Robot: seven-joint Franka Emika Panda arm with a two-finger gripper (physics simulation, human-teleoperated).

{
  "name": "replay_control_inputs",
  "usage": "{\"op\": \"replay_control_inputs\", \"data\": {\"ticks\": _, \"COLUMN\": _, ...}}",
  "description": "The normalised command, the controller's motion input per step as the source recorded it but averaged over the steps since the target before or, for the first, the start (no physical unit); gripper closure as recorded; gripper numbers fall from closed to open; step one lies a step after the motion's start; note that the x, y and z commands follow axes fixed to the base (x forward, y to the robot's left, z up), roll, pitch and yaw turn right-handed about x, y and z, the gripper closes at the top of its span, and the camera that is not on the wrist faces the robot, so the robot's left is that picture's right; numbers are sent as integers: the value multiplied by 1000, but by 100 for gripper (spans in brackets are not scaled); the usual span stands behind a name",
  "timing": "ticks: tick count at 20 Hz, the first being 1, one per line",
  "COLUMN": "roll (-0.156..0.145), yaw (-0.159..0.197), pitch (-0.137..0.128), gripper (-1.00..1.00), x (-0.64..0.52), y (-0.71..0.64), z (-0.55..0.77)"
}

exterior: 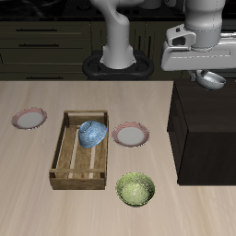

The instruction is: Place the white bowl onto the plate that is in the table center

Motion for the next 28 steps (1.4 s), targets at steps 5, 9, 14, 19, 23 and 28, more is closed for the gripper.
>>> {"op": "replay_control_inputs", "data": {"ticks": 5, "roll": 36, "yaw": 26, "pitch": -28, "gripper": 100, "x": -341, "y": -198, "z": 56}}
{"op": "replay_control_inputs", "data": {"ticks": 9, "roll": -10, "yaw": 33, "pitch": -5, "gripper": 100, "x": -209, "y": -342, "z": -40}}
{"op": "replay_control_inputs", "data": {"ticks": 14, "roll": 2, "yaw": 8, "pitch": -10, "gripper": 100, "x": -146, "y": -314, "z": 2}}
{"op": "replay_control_inputs", "data": {"ticks": 19, "roll": -20, "yaw": 1, "pitch": -8, "gripper": 100, "x": -146, "y": -472, "z": -8}}
{"op": "replay_control_inputs", "data": {"ticks": 23, "roll": -38, "yaw": -5, "pitch": -3, "gripper": 100, "x": -157, "y": -487, "z": -78}}
{"op": "replay_control_inputs", "data": {"ticks": 28, "roll": -22, "yaw": 9, "pitch": -7, "gripper": 100, "x": -123, "y": -399, "z": -108}}
